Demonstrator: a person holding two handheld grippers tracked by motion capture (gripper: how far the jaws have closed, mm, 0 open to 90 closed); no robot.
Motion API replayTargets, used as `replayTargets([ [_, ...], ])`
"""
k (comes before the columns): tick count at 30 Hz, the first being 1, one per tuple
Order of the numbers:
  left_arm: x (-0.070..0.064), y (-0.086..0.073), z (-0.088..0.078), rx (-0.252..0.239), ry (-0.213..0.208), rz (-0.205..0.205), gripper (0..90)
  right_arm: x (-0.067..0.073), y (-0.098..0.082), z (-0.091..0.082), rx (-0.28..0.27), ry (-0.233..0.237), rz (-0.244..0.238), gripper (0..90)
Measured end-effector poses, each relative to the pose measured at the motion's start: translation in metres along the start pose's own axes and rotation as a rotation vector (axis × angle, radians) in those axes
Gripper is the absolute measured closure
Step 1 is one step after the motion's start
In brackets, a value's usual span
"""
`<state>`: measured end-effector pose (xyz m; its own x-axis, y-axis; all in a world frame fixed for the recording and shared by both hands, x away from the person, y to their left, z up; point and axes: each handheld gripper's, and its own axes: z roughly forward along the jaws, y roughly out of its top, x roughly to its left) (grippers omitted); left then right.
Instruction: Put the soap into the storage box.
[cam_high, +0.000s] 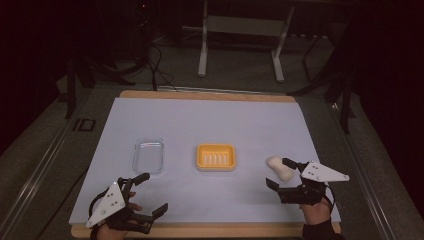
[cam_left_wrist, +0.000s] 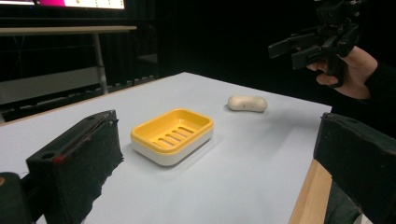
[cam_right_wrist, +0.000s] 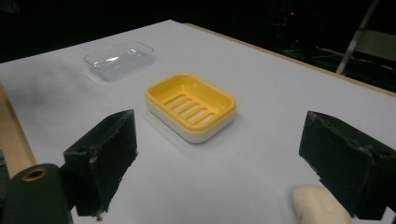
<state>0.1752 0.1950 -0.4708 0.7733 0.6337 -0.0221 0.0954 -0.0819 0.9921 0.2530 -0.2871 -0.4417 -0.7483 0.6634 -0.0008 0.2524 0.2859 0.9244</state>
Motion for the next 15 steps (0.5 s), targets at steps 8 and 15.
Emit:
replayTargets([
  [8,-0.0005,-0.0001,0.0006,-0.002,-0.011,0.003,1.0,0.0013,0.0008,0.0044,0.021,0.046,-0.021,11.0],
  [15,-0.0009,-0.0006,0.0014,0.006,-0.012,0.009,1.1,-0.0023,-0.0004,0.0096,-0.005,0.106,-0.004,11.0],
])
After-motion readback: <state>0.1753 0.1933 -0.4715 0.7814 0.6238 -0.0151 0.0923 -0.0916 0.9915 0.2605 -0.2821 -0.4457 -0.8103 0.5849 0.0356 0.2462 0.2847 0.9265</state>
